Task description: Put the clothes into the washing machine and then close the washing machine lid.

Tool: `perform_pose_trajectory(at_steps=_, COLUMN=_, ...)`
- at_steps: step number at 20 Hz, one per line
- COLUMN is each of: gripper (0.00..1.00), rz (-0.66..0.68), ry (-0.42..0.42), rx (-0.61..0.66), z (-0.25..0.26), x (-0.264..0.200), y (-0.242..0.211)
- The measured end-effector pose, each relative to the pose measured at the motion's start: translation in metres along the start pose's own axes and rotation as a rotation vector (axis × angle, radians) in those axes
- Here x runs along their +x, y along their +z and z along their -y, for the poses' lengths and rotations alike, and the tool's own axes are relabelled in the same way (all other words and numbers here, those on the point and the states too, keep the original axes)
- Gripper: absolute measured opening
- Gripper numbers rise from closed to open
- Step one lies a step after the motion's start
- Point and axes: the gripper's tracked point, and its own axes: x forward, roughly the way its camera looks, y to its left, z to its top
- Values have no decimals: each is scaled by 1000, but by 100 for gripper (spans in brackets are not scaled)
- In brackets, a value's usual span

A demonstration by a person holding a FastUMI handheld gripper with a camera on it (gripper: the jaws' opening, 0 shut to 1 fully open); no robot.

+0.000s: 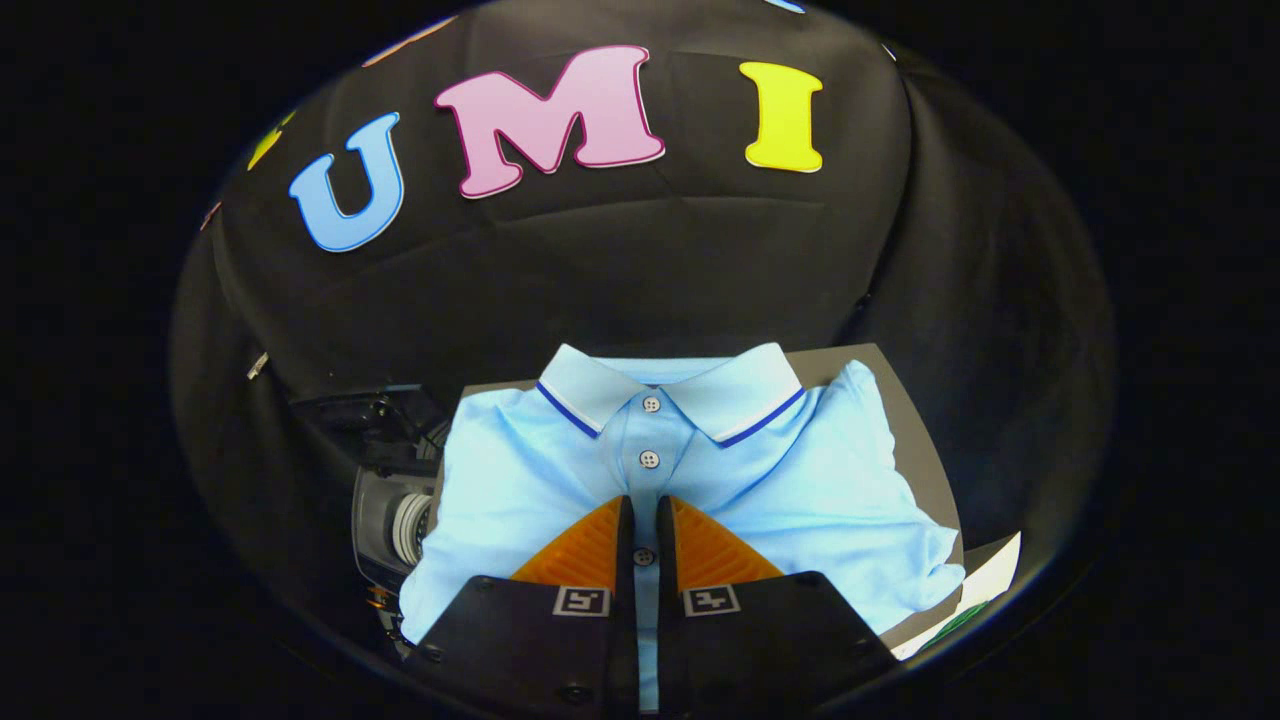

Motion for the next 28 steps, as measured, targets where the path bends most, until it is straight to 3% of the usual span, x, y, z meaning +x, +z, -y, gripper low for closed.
perform_pose_trajectory(at_steps=8, gripper=12, rz=126, ry=100, rx=1, z=-44, x=-54, y=39)
perform_pose_trajectory(at_steps=17, gripper=12, rz=208, ry=272, rx=-33, z=-149, x=-106, y=72)
perform_pose_trajectory(at_steps=28, gripper=12, rz=200, ry=443, rx=-114, z=-293, x=-117, y=67)
